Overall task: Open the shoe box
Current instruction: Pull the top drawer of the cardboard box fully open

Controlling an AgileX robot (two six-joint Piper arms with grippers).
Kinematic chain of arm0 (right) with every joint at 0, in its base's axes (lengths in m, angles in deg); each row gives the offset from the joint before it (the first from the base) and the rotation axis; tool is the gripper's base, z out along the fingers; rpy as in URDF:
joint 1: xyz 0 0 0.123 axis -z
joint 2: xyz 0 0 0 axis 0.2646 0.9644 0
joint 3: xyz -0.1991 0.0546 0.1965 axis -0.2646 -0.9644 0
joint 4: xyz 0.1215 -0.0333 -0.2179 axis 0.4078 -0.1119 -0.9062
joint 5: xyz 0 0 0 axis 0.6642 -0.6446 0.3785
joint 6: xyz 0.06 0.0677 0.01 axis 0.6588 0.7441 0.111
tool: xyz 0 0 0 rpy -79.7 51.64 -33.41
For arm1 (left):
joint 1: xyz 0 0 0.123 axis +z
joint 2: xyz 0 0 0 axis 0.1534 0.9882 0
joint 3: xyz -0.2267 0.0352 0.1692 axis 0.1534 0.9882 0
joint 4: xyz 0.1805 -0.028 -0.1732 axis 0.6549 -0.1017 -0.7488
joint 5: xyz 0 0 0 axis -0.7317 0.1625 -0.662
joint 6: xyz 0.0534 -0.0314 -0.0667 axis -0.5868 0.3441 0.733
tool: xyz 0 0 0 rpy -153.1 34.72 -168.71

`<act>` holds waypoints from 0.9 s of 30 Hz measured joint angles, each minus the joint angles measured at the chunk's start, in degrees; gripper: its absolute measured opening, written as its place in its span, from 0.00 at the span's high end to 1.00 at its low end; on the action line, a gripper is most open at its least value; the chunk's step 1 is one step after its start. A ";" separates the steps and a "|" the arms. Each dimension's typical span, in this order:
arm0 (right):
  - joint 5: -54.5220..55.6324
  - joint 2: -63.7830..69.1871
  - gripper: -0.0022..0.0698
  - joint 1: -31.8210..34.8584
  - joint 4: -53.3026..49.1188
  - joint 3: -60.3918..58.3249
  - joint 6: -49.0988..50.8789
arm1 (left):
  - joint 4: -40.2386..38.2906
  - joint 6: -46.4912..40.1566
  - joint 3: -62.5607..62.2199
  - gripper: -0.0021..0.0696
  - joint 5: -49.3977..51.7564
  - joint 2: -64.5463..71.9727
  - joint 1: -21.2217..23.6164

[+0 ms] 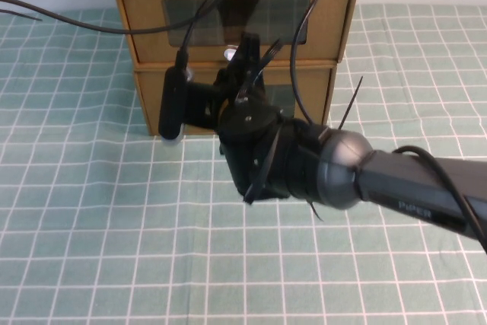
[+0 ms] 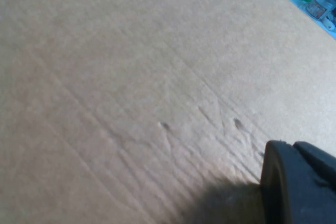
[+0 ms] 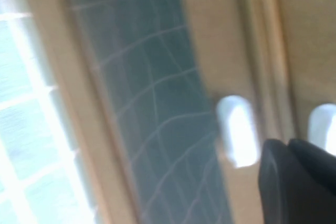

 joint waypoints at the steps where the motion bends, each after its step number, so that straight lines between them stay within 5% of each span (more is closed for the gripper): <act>1: 0.00 -0.72 0.98 -0.59 0.10 -1.08 0.00 | 0.00 0.00 0.00 0.98 0.00 0.00 0.00; 13: -4.38 -5.11 0.97 -3.67 -7.93 -9.25 10.85 | 0.00 0.80 0.00 0.98 0.08 0.09 0.00; 21: -0.57 -3.14 0.60 1.72 -10.10 -4.22 13.16 | 0.00 0.80 -0.07 0.98 0.08 0.09 0.00; 27: 2.89 0.29 0.59 3.42 -10.21 -0.38 13.27 | 0.00 0.80 -0.07 0.98 0.12 0.09 0.00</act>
